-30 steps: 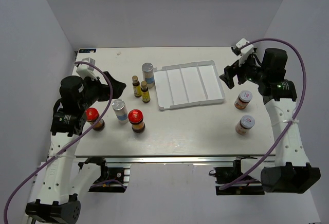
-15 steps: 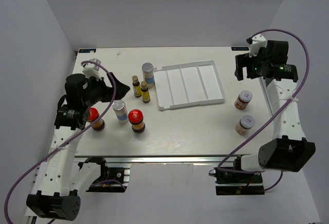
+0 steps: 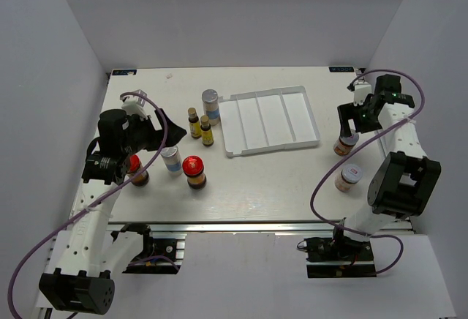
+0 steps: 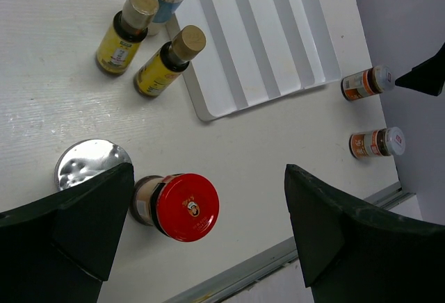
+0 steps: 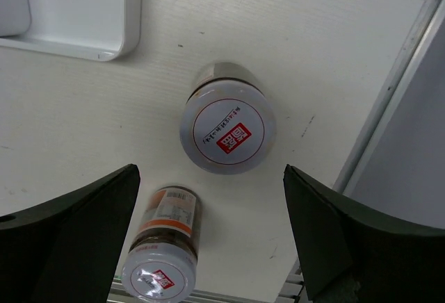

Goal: Organize the condiment bottles

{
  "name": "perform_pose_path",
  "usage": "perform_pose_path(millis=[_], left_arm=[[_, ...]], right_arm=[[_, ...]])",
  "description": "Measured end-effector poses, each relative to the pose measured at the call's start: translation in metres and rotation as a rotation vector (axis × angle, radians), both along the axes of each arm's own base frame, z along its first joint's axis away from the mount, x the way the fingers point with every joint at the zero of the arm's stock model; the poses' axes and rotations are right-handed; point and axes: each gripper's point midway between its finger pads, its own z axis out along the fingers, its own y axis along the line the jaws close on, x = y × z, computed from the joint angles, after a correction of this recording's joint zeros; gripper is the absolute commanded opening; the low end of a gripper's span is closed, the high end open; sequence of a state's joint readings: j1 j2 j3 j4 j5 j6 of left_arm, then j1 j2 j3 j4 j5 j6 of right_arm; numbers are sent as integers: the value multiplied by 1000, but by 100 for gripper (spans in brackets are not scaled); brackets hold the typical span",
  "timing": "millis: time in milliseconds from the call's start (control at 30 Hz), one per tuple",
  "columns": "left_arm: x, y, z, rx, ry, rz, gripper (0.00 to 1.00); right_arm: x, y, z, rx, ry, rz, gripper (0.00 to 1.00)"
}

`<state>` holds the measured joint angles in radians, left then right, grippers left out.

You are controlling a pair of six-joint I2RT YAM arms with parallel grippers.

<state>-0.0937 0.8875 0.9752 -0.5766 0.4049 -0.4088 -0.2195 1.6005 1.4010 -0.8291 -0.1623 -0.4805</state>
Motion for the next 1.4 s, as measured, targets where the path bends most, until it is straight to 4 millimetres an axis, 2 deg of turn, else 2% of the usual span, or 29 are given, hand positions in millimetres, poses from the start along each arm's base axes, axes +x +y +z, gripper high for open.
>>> perform_pose_path(millis=[100, 233, 400, 533, 700, 833, 867, 900, 933, 1000, 1033, 1133, 1200, 1300, 1400], left_arm=[[0, 0, -1, 0, 3, 0, 98], [1, 0, -2, 0, 9, 0, 98], [1, 0, -4, -1, 16, 1, 98], [2, 0, -6, 0, 28, 2, 98], [1, 0, -8, -5, 40, 5, 98], [0, 0, -9, -9, 49, 8, 98], [0, -1, -9, -10, 52, 8, 98], [0, -1, -10, -11, 54, 9, 98], [0, -1, -10, -11, 55, 9, 98], [1, -1, -11, -13, 60, 10, 98], [1, -1, -12, -13, 63, 10, 98], [1, -1, -14, -12, 73, 10, 98], [1, -1, -15, -11, 80, 10, 98], [3, -1, -18, -10, 92, 10, 98], [5, -1, -19, -8, 111, 10, 98]], right_arm=[[-6, 1, -19, 3, 54, 11, 89], [-4, -2, -38, -6, 83, 18, 89], [-2, -5, -56, -15, 111, 15, 88], [2, -7, -65, -23, 108, 16, 83], [8, -9, -73, -25, 106, 21, 66], [12, -8, -75, -25, 94, 21, 39], [13, -9, -75, -26, 89, 22, 36], [14, -9, -75, -27, 83, 23, 33], [14, -9, -75, -28, 77, 24, 25], [13, -8, -74, -32, 67, 32, 19], [13, -8, -72, -34, 64, 37, 9], [13, -7, -67, -31, 56, 50, 4], [16, -3, -56, -12, 45, 65, 3], [29, 7, -30, 15, -1, 96, 3], [49, 26, -1, 36, -80, 146, 2]])
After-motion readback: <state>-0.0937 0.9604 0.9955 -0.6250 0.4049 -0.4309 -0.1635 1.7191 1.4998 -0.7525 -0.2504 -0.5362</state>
